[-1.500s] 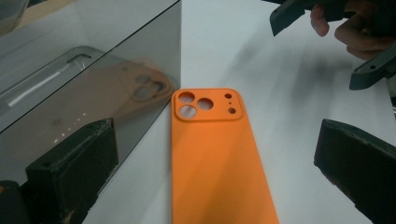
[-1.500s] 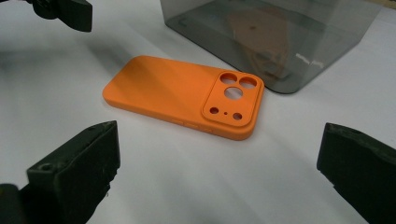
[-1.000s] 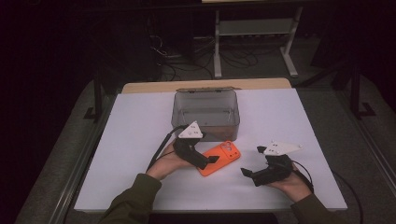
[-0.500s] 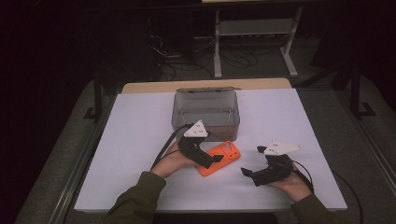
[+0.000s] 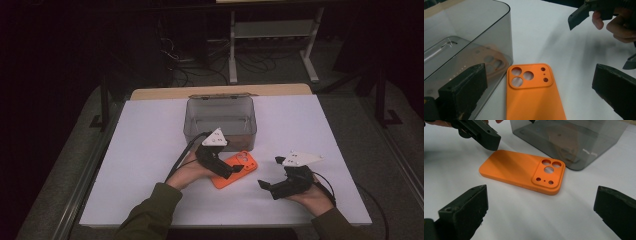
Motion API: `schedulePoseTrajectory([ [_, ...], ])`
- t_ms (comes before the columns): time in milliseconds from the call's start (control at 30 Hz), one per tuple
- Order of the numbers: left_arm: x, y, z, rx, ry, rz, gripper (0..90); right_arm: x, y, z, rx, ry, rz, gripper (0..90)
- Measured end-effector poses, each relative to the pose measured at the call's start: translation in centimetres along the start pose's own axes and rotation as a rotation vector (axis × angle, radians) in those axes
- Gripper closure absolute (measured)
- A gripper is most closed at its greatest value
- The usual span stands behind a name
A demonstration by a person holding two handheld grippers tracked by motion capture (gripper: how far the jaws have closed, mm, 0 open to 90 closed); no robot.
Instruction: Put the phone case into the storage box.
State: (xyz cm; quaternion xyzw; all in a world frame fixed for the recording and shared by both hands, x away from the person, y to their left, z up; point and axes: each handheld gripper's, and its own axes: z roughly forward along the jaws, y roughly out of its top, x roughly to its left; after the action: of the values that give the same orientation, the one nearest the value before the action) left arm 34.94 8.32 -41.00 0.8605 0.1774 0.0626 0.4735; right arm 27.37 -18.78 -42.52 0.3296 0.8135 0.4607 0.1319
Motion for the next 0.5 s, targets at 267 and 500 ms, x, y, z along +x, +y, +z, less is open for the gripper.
schedulePoseTrajectory([
  [267,0.10,-0.07,0.00,0.021,0.009,0.000,0.0,-0.01,0.00,0.02,0.002,0.001,-0.006,0.0],
  [500,0.04,-0.09,0.07,0.040,0.017,0.003,0.0,0.00,-0.01,0.03,0.003,0.001,-0.007,0.0],
])
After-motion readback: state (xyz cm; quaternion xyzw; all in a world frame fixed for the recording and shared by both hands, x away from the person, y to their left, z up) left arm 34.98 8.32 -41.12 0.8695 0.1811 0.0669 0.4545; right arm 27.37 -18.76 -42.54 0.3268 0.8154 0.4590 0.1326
